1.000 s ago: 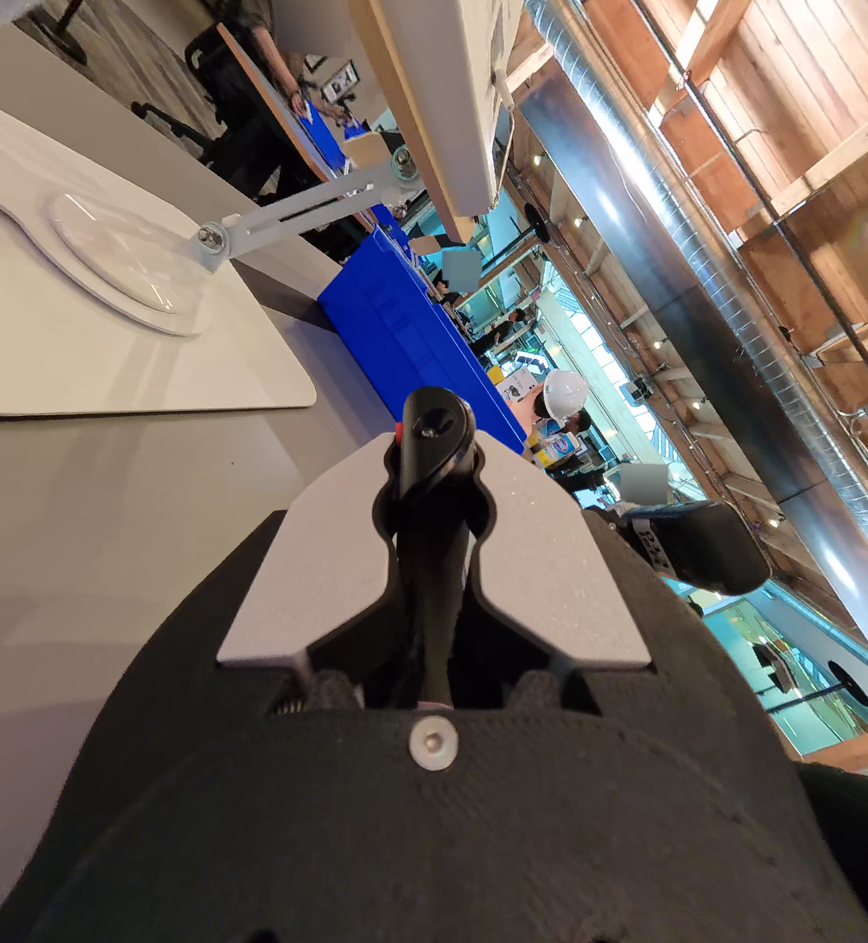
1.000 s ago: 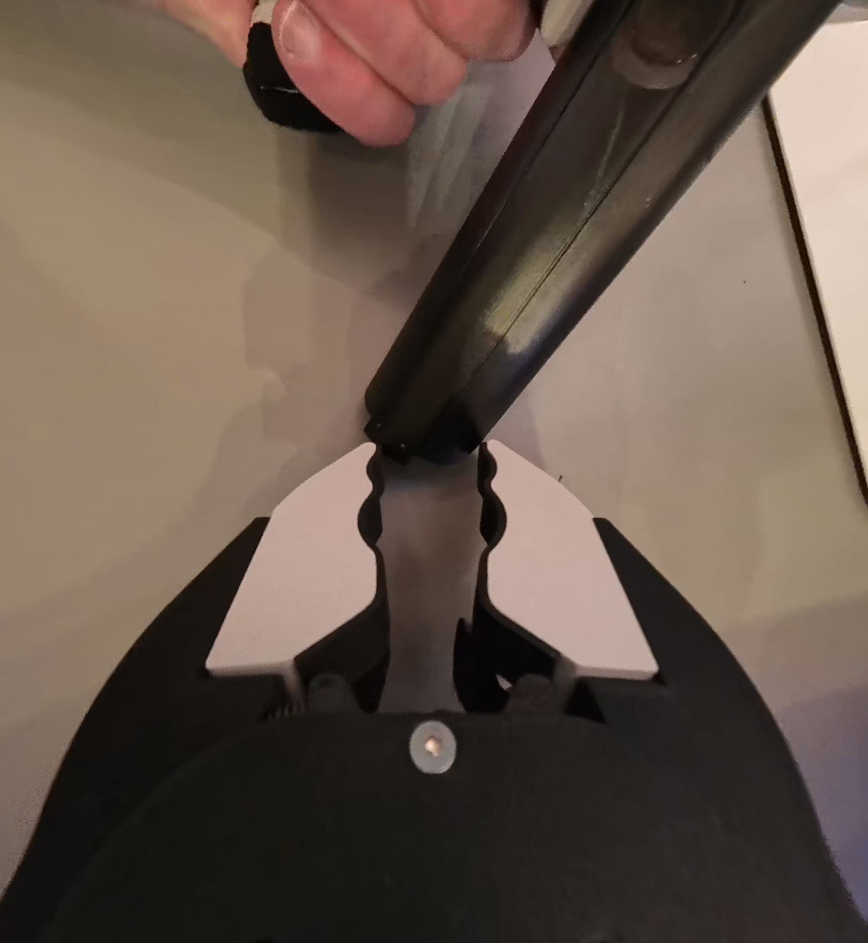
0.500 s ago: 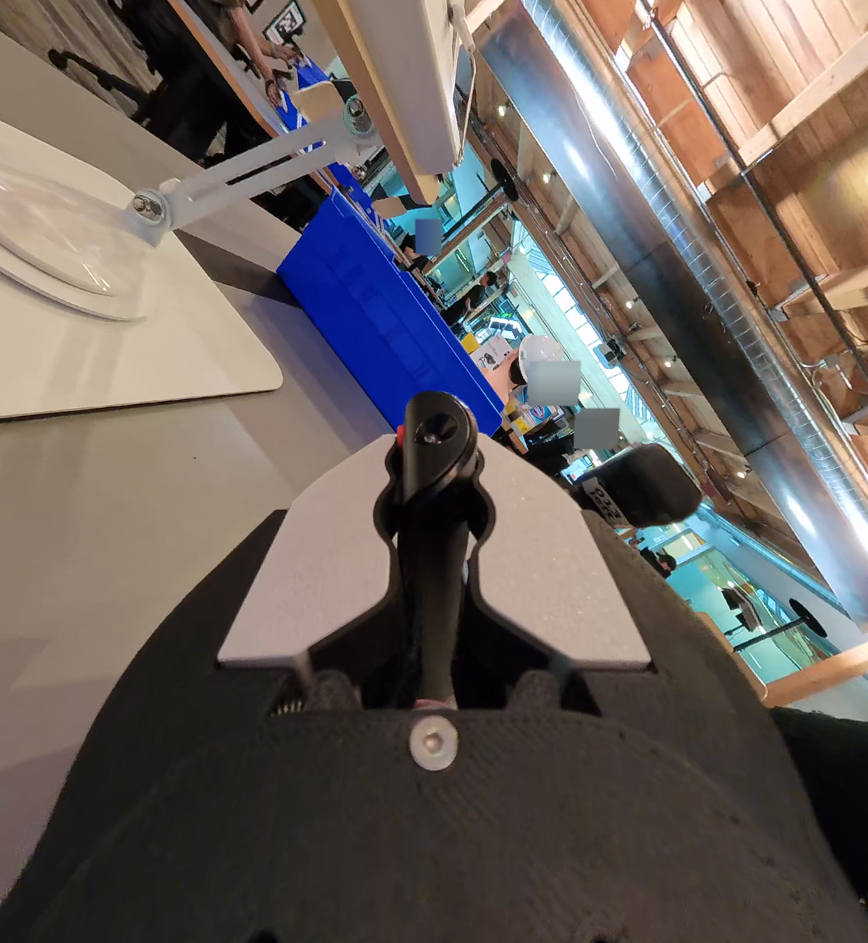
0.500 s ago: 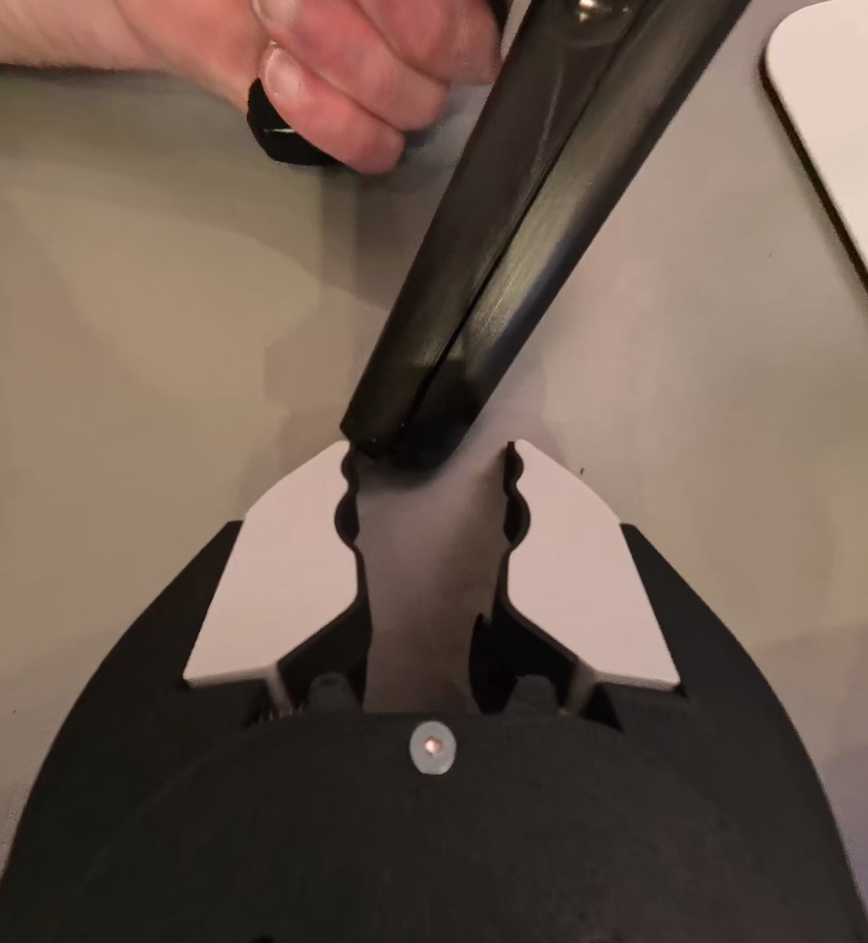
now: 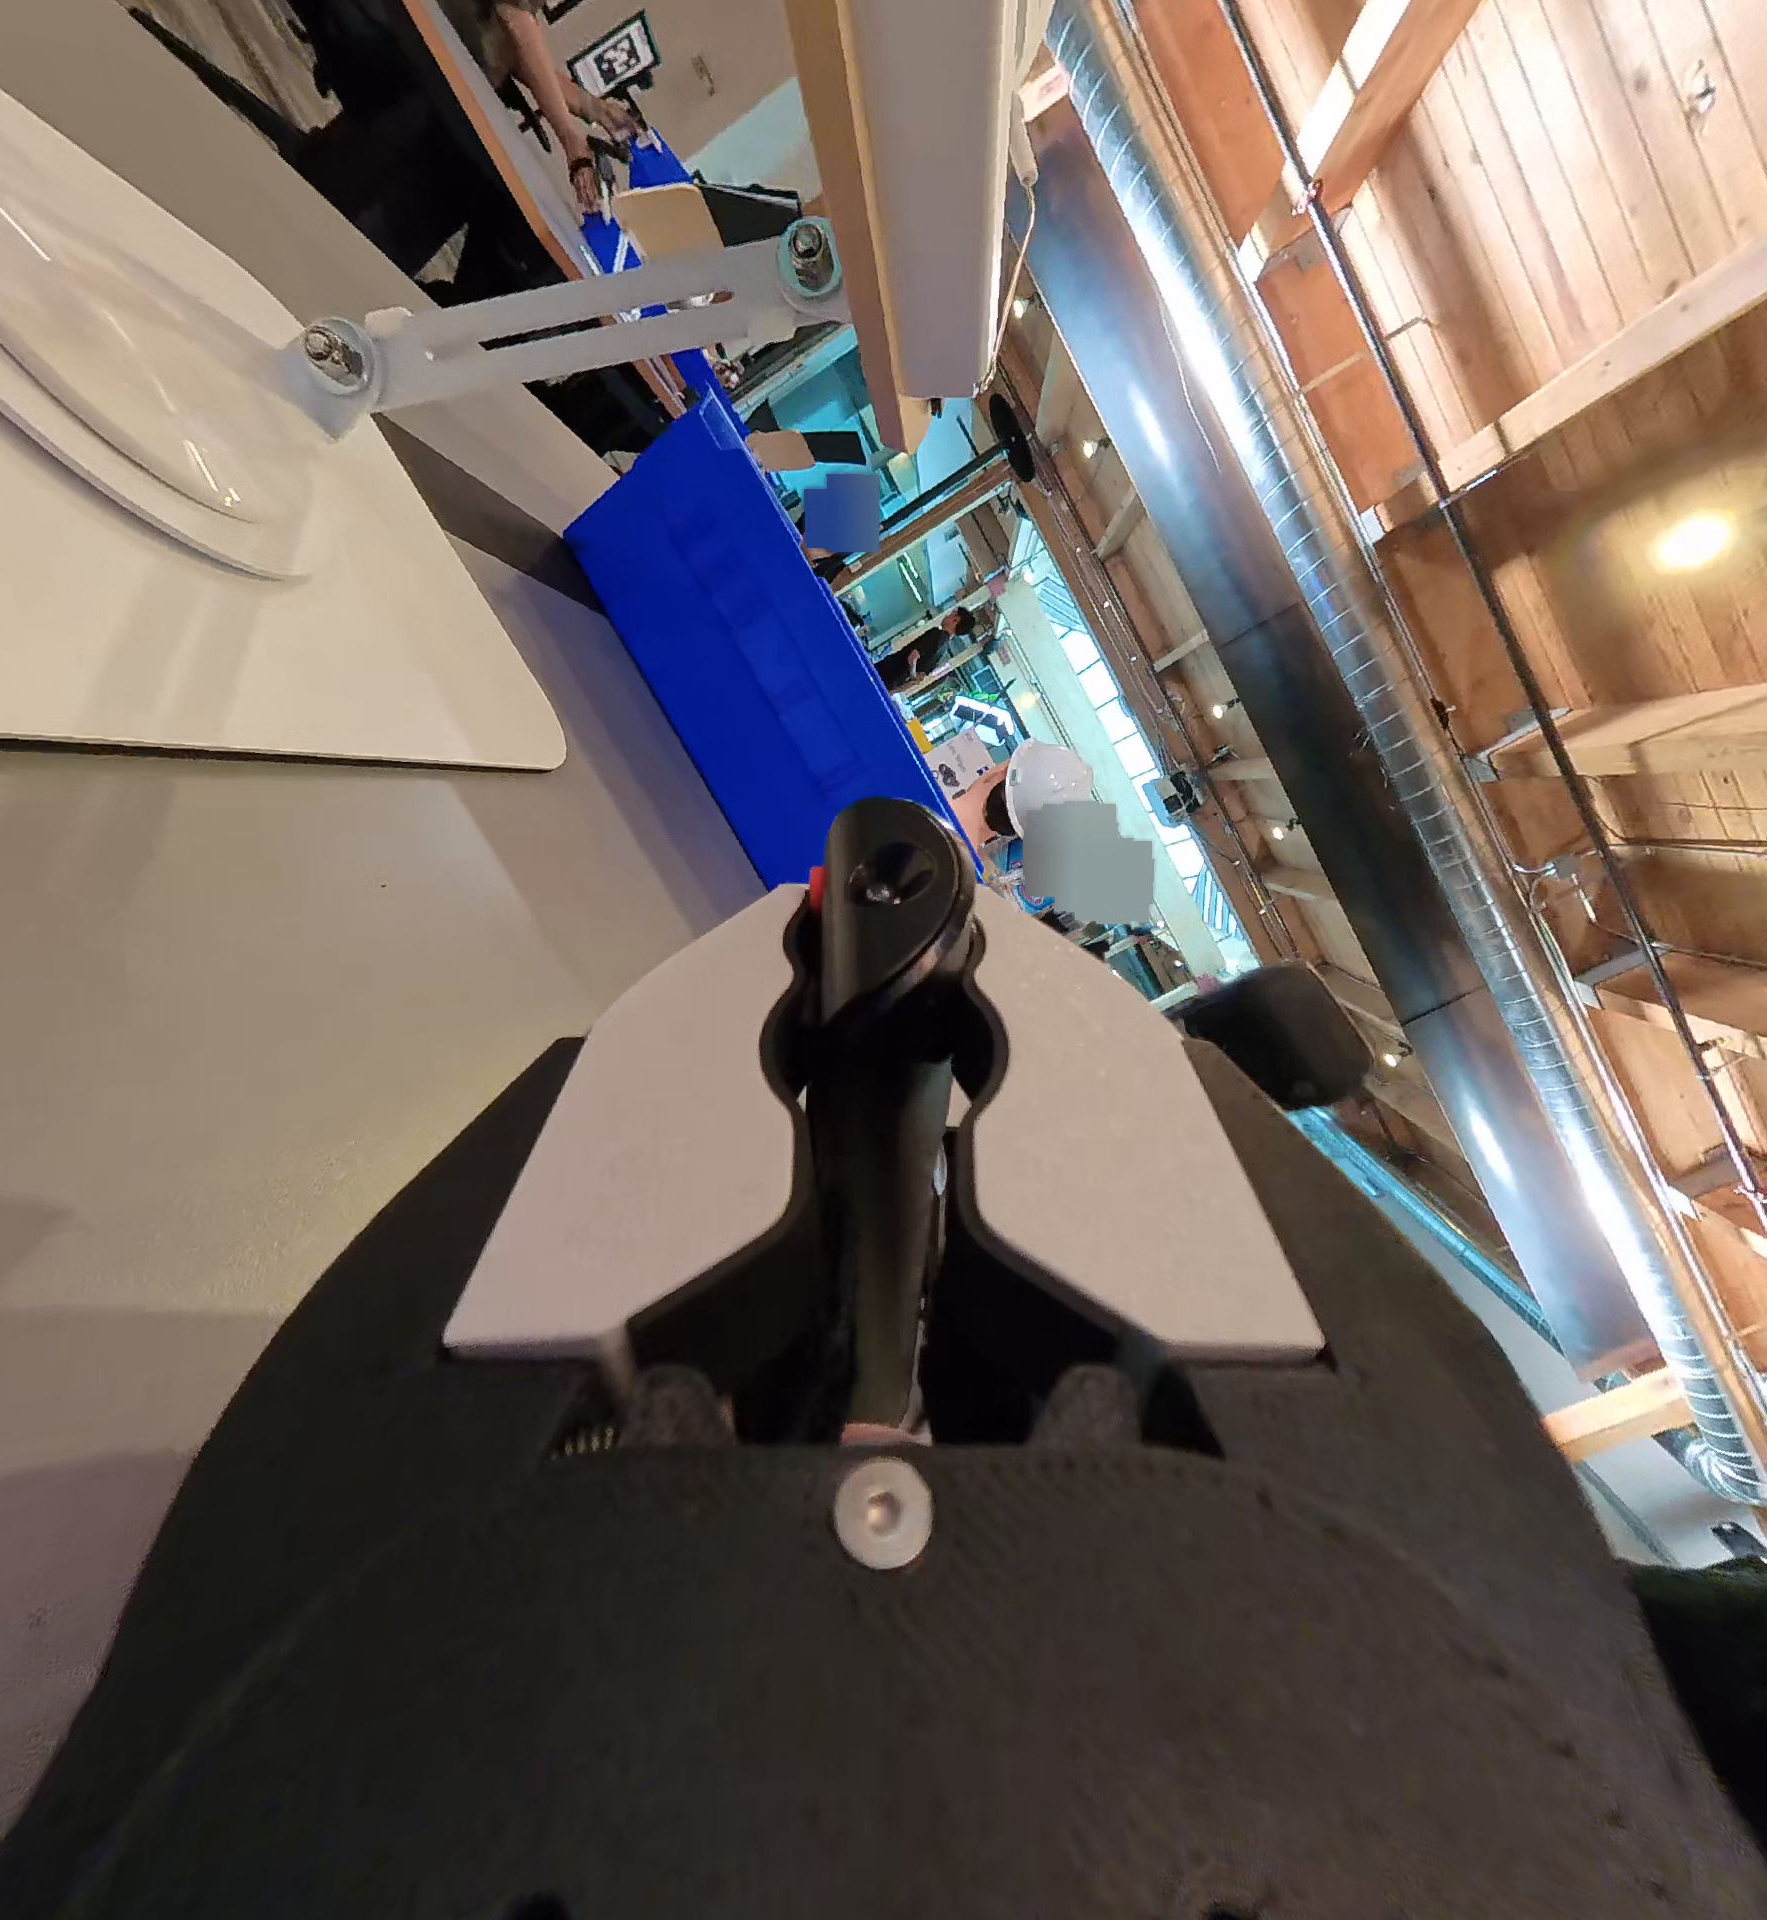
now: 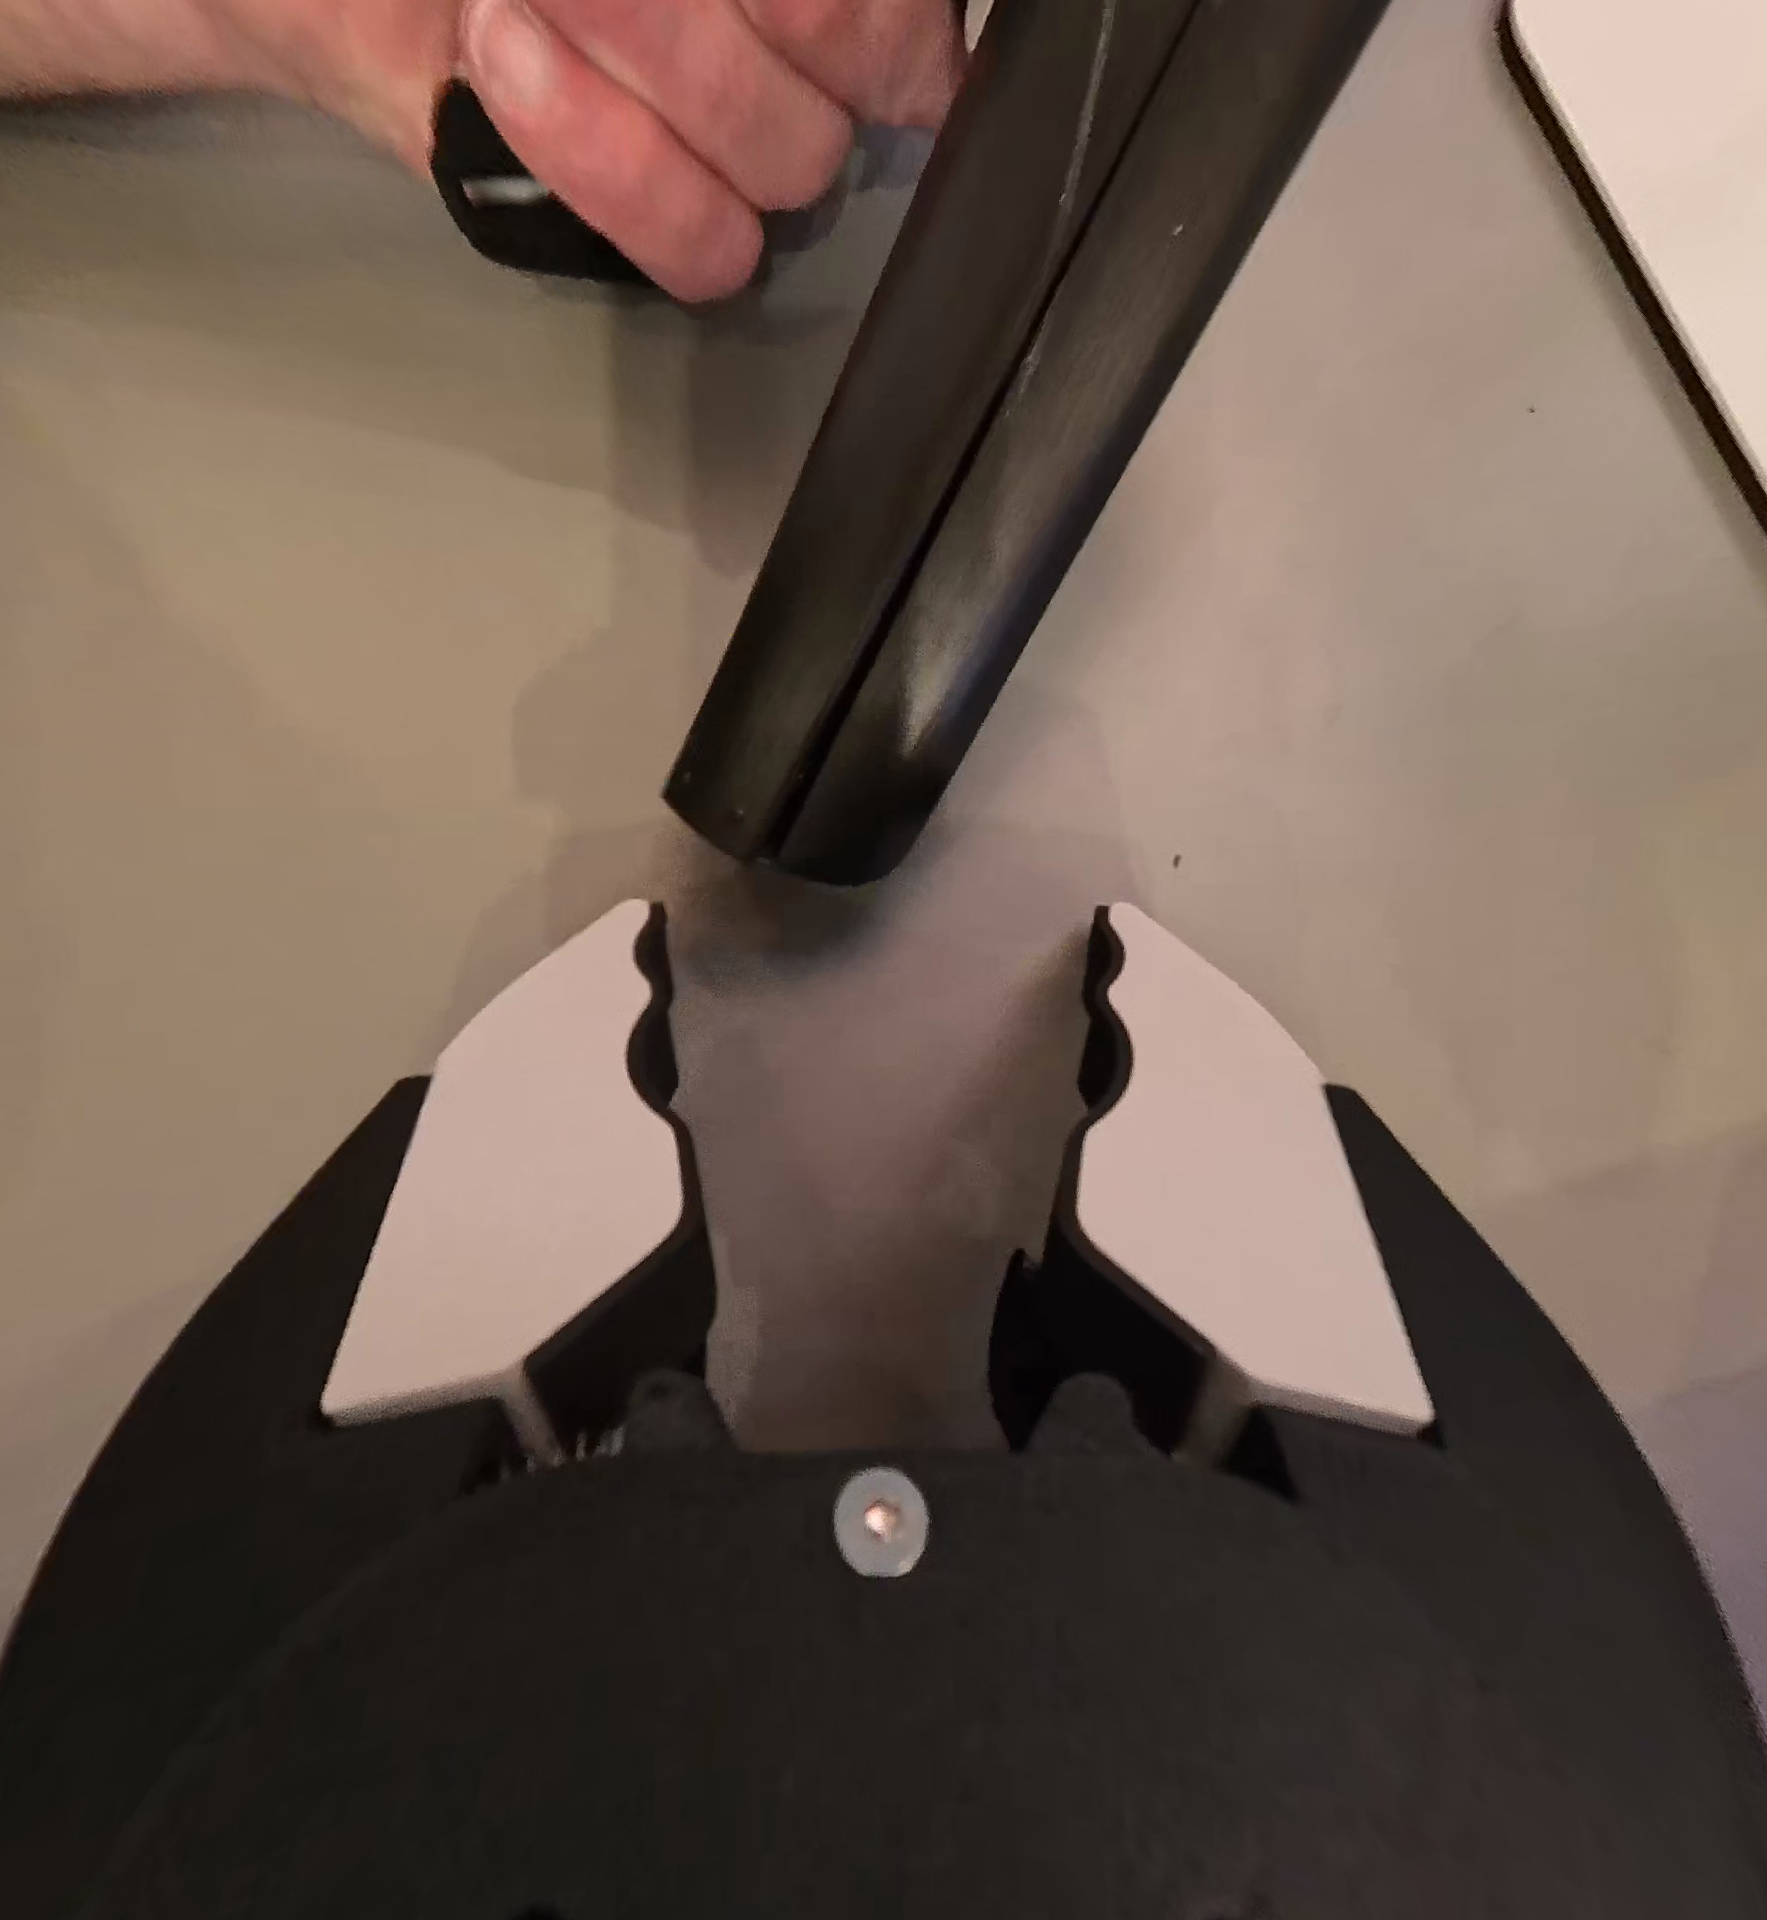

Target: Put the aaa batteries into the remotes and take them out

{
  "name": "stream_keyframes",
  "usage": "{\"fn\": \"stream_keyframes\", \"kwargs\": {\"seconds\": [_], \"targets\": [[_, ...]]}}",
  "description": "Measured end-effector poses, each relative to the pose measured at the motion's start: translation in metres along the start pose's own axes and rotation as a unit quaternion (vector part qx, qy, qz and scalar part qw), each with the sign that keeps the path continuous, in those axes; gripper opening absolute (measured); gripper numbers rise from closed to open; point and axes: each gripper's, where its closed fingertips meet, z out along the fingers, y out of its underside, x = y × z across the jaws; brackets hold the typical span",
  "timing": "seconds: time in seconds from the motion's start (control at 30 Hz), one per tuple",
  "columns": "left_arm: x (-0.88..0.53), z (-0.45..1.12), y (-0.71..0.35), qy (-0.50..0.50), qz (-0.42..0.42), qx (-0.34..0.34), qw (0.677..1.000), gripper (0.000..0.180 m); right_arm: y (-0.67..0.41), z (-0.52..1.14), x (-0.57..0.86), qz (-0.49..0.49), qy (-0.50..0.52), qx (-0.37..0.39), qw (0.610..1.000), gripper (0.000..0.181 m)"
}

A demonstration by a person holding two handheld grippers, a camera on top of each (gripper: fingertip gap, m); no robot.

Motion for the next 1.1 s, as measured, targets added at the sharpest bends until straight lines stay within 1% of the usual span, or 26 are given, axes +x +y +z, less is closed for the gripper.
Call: {"fn": "stream_keyframes", "kwargs": {"seconds": [0.07,0.1,0.13,0.23,0.3,0.33,0.37,0.4,0.6,0.63,0.67,0.7,0.77,0.83,0.87,0.93,0.97,1.0,1.1], "targets": [[0.003,0.001,0.000,0.013,-0.001,0.002,1.000,0.023,-0.019,-0.012,-0.010,0.052,-0.052,0.065,0.995,0.087],[0.006,0.001,0.001,0.022,-0.001,0.004,1.000,0.023,-0.031,-0.018,-0.012,0.074,-0.067,0.098,0.990,0.090],[0.010,0.002,0.001,0.034,-0.001,0.007,0.999,0.023,-0.039,-0.020,-0.012,0.090,-0.073,0.114,0.987,0.088],[0.026,0.005,0.003,0.077,0.005,0.015,0.997,0.023,-0.056,-0.014,-0.013,0.159,-0.129,0.152,0.967,0.074],[0.036,0.005,0.002,0.095,0.020,0.019,0.995,0.023,-0.060,-0.008,-0.010,0.204,-0.157,0.171,0.951,0.045],[0.037,0.005,0.002,0.090,0.030,0.019,0.995,0.023,-0.061,-0.008,-0.014,0.209,-0.179,0.178,0.945,0.034],[0.039,0.005,0.001,0.092,0.033,0.020,0.995,0.023,-0.063,-0.009,-0.016,0.206,-0.188,0.186,0.942,0.032],[0.041,0.005,0.001,0.096,0.031,0.023,0.995,0.023,-0.065,-0.011,-0.017,0.194,-0.182,0.195,0.944,0.032],[0.045,0.008,0.004,0.105,0.018,0.024,0.994,0.023,-0.062,-0.018,-0.018,0.208,-0.193,0.203,0.937,0.031],[0.044,0.009,0.005,0.101,0.019,0.021,0.994,0.023,-0.061,-0.019,-0.020,0.206,-0.196,0.201,0.937,0.033],[0.044,0.009,0.005,0.097,0.026,0.020,0.995,0.023,-0.058,-0.018,-0.019,0.202,-0.181,0.190,0.944,0.040],[0.047,0.008,0.003,0.098,0.036,0.027,0.994,0.023,-0.061,-0.023,-0.011,0.208,-0.155,0.203,0.944,0.054],[0.056,0.007,0.001,0.110,0.049,0.029,0.992,0.023,-0.083,-0.044,-0.002,0.234,-0.167,0.273,0.918,0.057],[0.062,0.011,0.008,0.112,0.058,0.006,0.992,0.023,-0.093,-0.045,0.008,0.226,-0.142,0.274,0.924,0.061],[0.064,0.014,0.012,0.113,0.062,-0.004,0.992,0.023,-0.100,-0.044,0.011,0.227,-0.143,0.278,0.922,0.056],[0.067,0.018,0.019,0.110,0.072,-0.017,0.991,0.023,-0.116,-0.044,0.010,0.237,-0.176,0.289,0.911,0.046],[0.067,0.019,0.021,0.104,0.075,-0.020,0.992,0.023,-0.117,-0.041,0.010,0.237,-0.182,0.285,0.911,0.029],[0.065,0.019,0.021,0.096,0.078,-0.021,0.992,0.023,-0.117,-0.039,0.009,0.235,-0.187,0.278,0.912,0.024],[0.059,0.019,0.023,0.082,0.075,-0.031,0.993,0.023,-0.114,-0.035,0.009,0.239,-0.189,0.272,0.913,0.023]]}}
